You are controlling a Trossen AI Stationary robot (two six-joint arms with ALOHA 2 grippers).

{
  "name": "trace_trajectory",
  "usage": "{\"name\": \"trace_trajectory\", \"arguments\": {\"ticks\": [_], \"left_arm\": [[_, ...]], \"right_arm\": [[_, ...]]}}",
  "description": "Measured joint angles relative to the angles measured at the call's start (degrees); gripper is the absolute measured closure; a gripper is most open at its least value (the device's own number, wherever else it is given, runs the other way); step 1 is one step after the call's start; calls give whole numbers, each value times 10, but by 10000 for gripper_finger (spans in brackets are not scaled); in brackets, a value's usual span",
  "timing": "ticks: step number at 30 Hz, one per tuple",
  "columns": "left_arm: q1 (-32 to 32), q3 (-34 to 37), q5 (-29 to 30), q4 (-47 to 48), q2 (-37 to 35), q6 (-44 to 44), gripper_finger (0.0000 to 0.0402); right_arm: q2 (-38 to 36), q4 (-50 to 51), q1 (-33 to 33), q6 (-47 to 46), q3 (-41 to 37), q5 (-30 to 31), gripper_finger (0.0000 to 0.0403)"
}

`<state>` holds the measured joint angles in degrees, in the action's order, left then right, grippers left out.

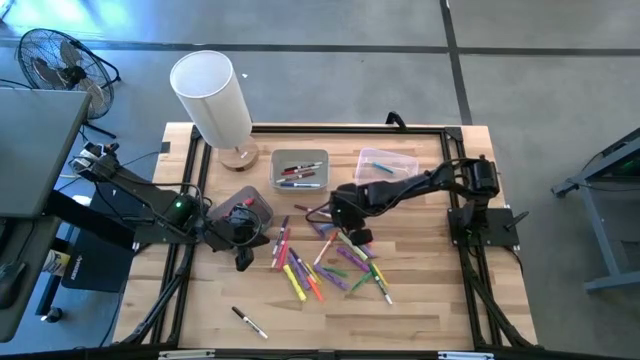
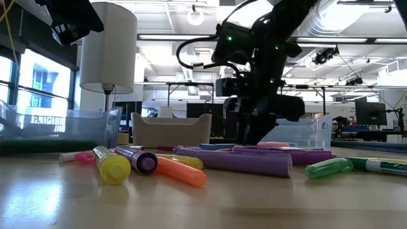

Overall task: Pick & Place Markers
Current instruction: Put the blue highlighter pen into the black bin

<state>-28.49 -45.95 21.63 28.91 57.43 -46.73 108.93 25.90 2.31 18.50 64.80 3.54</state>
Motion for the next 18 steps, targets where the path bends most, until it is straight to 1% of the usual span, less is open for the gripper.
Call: {"name": "trace_trajectory", "arguments": {"ticks": [5, 12, 18], "left_arm": [[0, 0, 0, 0, 0, 0, 401], [0, 0, 0, -1, 0, 0, 401], [0, 0, 0, -1, 0, 0, 401]], "right_arm": [[-2, -17, 0, -20, -12, -1, 351], [-21, -5, -2, -89, -15, 19, 351], [-108, 40, -19, -150, -14, 31, 351]]}}
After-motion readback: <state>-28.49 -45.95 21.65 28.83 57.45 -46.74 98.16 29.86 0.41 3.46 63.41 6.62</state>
